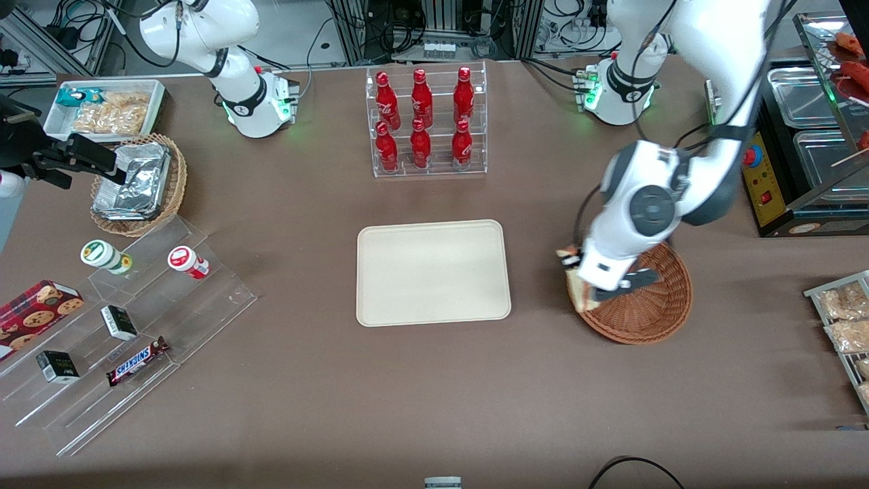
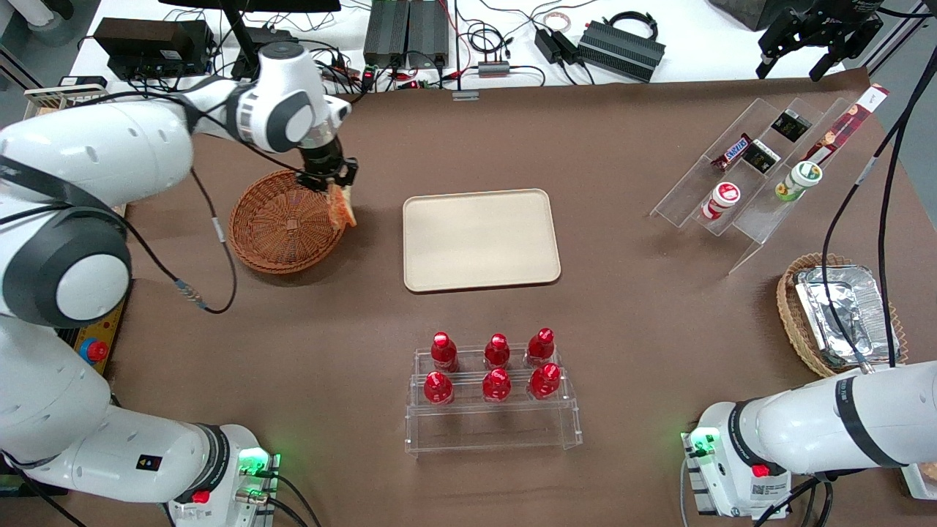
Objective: Place sandwich from basket to tray
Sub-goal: 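Lift the sandwich and carry it over the cream tray, then lower the sandwich onto the tray and open the left gripper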
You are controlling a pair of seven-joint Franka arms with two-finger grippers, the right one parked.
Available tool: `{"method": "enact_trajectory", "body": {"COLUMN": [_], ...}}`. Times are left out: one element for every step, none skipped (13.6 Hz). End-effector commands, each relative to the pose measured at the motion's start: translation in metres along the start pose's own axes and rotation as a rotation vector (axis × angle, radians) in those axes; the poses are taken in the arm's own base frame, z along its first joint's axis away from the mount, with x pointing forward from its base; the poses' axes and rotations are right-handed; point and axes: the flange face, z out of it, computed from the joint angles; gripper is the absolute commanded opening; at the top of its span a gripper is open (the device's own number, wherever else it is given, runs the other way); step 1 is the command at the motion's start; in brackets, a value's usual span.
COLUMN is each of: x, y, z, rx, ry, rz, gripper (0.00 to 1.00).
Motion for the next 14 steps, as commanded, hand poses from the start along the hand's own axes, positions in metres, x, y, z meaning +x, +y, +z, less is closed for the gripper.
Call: {"method": "enact_trajectory", "body": {"x": [-0.011, -0.023, -0.030, -0.037, -0.049, -0.059, -0.067, -0.072, -0.078, -0.083, -0.088, -0.095, -0.102, -0.107], "y": [0.069, 0.096, 0.118, 0.139, 0.164, 0.183, 0.199, 0.215, 0.228, 0.238, 0.244, 0.251, 0.258, 0.262], "z": [0.009, 0.014, 0.020, 0.027, 0.035, 0.045, 0.051, 0.056, 0.060, 0.063, 0.067, 0.072, 0.076, 0.080], "rx": [0.001, -0.003, -0.006, -0.009, -0.010, -0.010, -0.014, -0.023, -0.030, -0.035, -0.035, -0.033, -0.031, -0.029], "ry": [-0.007, -0.003, 0.000, 0.004, 0.007, 0.006, 0.008, 0.012, 0.014, 0.016, 0.014, 0.012, 0.013, 0.011], "rz": [0.044, 0.054, 0.043, 0.030, 0.028, 0.019, 0.009, -0.001, -0.007, -0.008, -0.002, 0.010, 0.022, 0.029], "gripper": [0.05, 0.05, 0.05, 0.05, 0.05, 0.05, 0.05, 0.05, 0.05, 0.05, 0.05, 0.04, 0.04, 0.04]}}
